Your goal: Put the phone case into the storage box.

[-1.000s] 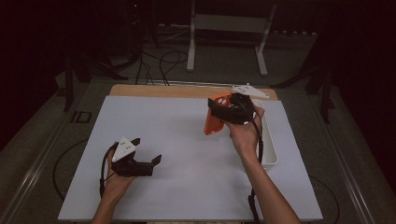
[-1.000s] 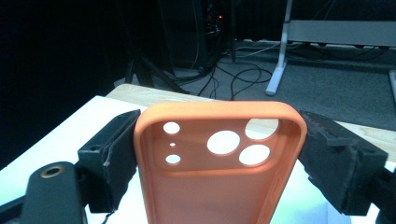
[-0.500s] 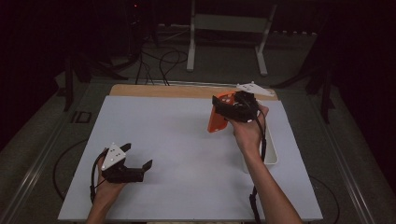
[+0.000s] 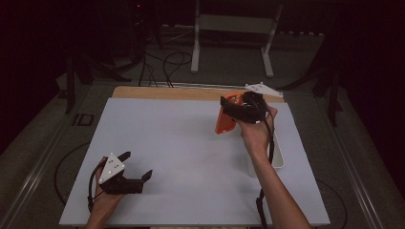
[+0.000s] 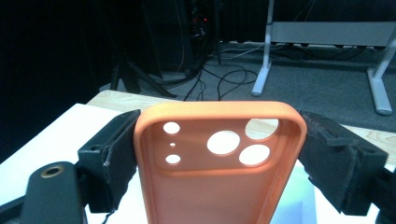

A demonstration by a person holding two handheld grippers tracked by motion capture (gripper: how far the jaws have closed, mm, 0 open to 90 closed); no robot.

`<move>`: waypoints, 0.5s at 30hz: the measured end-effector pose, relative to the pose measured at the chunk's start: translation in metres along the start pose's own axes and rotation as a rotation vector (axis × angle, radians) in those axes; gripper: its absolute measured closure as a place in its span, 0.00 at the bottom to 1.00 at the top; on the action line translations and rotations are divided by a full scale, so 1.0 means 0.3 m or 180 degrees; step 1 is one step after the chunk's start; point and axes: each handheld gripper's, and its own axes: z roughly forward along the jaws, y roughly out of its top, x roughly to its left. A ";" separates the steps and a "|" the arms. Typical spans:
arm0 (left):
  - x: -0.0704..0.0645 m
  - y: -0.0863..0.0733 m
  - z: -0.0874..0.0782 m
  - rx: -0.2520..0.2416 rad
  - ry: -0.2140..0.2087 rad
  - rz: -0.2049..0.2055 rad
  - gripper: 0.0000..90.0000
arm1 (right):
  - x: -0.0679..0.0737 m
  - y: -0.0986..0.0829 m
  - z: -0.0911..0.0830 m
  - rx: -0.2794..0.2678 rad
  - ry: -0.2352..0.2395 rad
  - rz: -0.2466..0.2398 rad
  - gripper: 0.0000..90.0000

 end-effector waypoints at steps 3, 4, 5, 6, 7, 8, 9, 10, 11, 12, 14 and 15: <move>0.000 -0.007 -0.006 -0.0011 0.0014 0.0004 0.00 | -0.005 0.004 0.000 -0.0003 -0.0017 -0.0004 0.19; 0.001 -0.010 -0.009 -0.0021 0.0020 0.0004 0.00 | -0.006 0.005 0.000 -0.0004 -0.0024 -0.0003 0.19; 0.002 -0.010 -0.010 -0.0024 0.0031 -0.0002 0.00 | -0.009 0.008 0.000 -0.0012 -0.0031 0.0000 0.19; 0.003 -0.011 -0.012 -0.0023 0.0052 -0.0005 0.00 | -0.011 0.009 0.000 -0.0013 -0.0040 0.0004 0.19; 0.005 -0.012 -0.013 -0.0034 0.0056 -0.0015 0.00 | -0.013 0.011 0.000 -0.0012 -0.0051 0.0003 0.19; 0.005 -0.014 -0.013 -0.0039 0.0056 -0.0020 0.00 | -0.017 0.014 -0.001 -0.0017 -0.0067 -0.0005 0.19; 0.005 -0.015 -0.012 -0.0031 0.0060 -0.0016 0.00 | -0.020 0.016 -0.001 -0.0020 -0.0075 0.0009 0.19; 0.005 -0.016 -0.010 -0.0017 0.0060 -0.0007 0.00 | -0.022 0.017 -0.002 -0.0025 -0.0081 0.0011 0.19; 0.003 -0.017 -0.007 -0.0010 0.0055 -0.0001 0.00 | -0.026 0.019 -0.002 -0.0028 -0.0094 0.0008 0.19; 0.002 -0.017 -0.006 -0.0006 0.0057 0.0007 0.00 | -0.031 0.020 -0.002 -0.0027 -0.0111 0.0010 0.19; 0.001 -0.016 -0.006 -0.0004 0.0057 0.0014 0.00 | -0.033 0.020 -0.001 -0.0028 -0.0112 0.0015 0.19; -0.001 -0.016 -0.006 -0.0006 0.0057 0.0022 0.00 | -0.038 0.020 0.000 -0.0024 -0.0128 0.0021 0.19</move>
